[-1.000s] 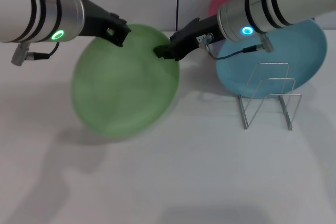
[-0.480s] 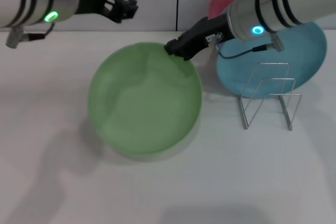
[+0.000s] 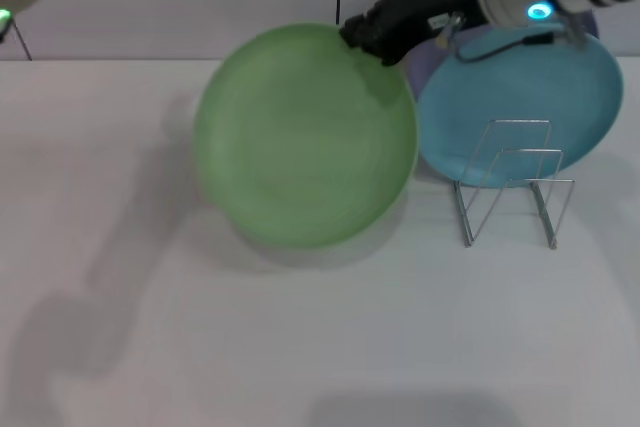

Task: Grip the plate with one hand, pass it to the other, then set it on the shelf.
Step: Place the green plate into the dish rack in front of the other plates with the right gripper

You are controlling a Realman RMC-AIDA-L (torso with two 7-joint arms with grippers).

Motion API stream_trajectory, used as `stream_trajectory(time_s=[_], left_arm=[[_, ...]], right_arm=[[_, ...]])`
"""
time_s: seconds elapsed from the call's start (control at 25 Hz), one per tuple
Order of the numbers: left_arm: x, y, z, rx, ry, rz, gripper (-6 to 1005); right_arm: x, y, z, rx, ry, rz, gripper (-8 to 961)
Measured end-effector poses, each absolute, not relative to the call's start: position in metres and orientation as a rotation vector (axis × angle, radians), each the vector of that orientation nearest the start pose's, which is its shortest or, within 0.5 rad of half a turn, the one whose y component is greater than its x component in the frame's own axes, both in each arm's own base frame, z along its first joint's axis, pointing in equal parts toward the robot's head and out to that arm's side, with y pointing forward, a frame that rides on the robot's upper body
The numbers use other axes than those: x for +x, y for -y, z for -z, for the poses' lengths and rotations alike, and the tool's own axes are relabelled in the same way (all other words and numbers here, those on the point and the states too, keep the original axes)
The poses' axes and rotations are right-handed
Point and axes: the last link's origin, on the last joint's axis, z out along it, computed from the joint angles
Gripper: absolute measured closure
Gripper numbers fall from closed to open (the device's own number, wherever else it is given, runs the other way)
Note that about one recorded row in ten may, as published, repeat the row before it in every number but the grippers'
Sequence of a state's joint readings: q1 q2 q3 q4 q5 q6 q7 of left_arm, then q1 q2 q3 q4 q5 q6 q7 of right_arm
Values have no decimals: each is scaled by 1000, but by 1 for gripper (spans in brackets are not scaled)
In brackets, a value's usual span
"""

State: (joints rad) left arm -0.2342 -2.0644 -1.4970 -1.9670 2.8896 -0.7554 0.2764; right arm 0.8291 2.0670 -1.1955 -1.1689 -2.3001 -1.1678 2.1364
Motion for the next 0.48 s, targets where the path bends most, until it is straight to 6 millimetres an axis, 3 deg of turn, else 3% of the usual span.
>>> stream_trajectory(time_s=[0.28,0.48], left_arm=[[-120,-356,-91,-1842,337,354,140],[-137,-354,-86,-1788,348,420,140]], right_arm=[[66,-431,-38,-2576,-33,-62,929],[64,-427,-54,-2544,222,4,931]])
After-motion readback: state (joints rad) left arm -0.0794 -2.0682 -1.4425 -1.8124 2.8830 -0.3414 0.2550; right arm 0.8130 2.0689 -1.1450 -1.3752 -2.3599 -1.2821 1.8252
